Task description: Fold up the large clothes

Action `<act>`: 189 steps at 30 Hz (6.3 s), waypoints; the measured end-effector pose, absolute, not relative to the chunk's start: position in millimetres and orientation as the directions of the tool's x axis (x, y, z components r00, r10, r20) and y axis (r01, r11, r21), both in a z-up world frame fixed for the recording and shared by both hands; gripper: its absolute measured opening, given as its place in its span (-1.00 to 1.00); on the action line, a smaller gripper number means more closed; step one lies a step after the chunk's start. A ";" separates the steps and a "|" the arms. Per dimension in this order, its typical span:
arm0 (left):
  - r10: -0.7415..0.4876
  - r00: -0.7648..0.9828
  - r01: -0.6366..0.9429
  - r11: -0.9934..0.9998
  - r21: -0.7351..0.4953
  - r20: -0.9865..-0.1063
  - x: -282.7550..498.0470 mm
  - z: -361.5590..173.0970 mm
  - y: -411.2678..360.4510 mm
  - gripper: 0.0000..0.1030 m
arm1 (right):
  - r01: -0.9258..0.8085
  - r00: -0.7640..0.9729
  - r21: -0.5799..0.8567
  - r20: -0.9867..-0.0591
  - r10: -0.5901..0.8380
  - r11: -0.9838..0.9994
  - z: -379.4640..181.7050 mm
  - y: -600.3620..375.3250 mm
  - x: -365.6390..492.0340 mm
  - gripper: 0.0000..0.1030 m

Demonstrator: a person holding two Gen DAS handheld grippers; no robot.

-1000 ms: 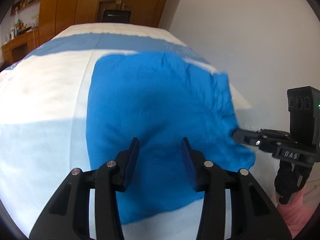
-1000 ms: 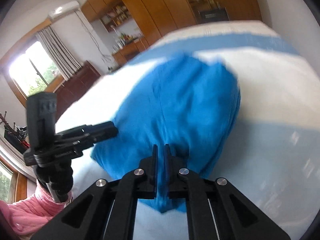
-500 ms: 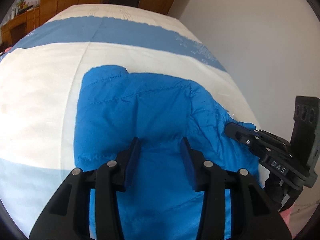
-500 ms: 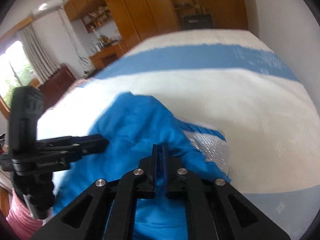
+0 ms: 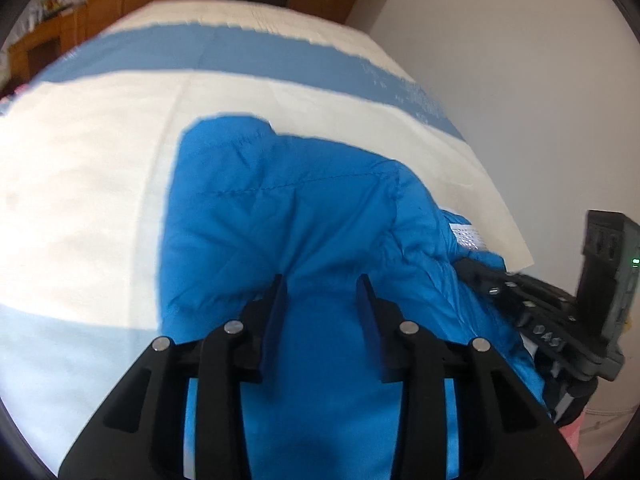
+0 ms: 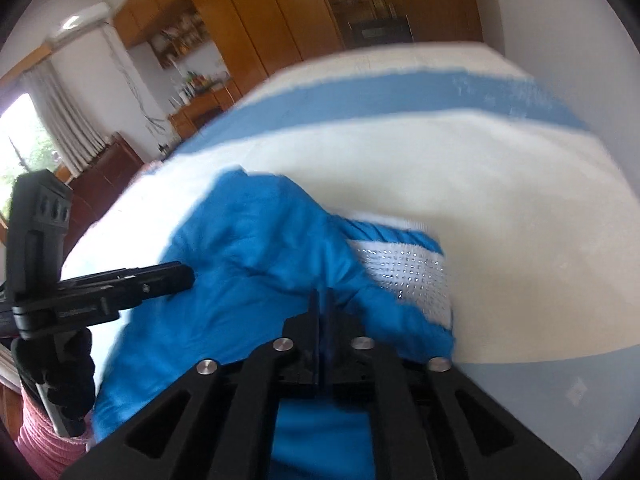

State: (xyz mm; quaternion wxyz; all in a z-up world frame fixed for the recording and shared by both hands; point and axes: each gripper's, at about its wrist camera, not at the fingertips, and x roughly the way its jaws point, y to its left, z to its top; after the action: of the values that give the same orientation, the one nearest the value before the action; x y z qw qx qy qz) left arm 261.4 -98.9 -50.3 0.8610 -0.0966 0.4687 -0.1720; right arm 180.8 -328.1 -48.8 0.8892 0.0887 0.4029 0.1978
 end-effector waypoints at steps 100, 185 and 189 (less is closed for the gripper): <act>-0.701 0.378 0.348 0.713 -0.609 -0.604 198.2 -105.1 -61.0 0.55 | -0.297 0.316 0.786 -0.454 0.833 0.542 -118.3 -376.7 142.5 0.08; -0.193 0.633 0.013 0.971 -0.239 -0.750 270.9 -71.5 7.1 0.77 | -0.366 0.505 0.326 -0.717 0.480 0.872 -38.1 -278.3 236.1 0.67; -0.079 0.660 -0.020 0.992 -0.122 -0.747 248.2 -61.8 -5.1 0.87 | -0.370 0.543 0.257 -0.720 0.432 0.893 -30.8 -275.4 206.3 0.87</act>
State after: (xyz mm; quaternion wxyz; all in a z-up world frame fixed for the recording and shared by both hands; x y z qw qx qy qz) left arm 248.2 -5.1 -61.8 0.9090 -0.0599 0.4122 -0.0164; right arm 206.3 -275.4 -30.8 0.8776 0.0369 0.4199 0.2285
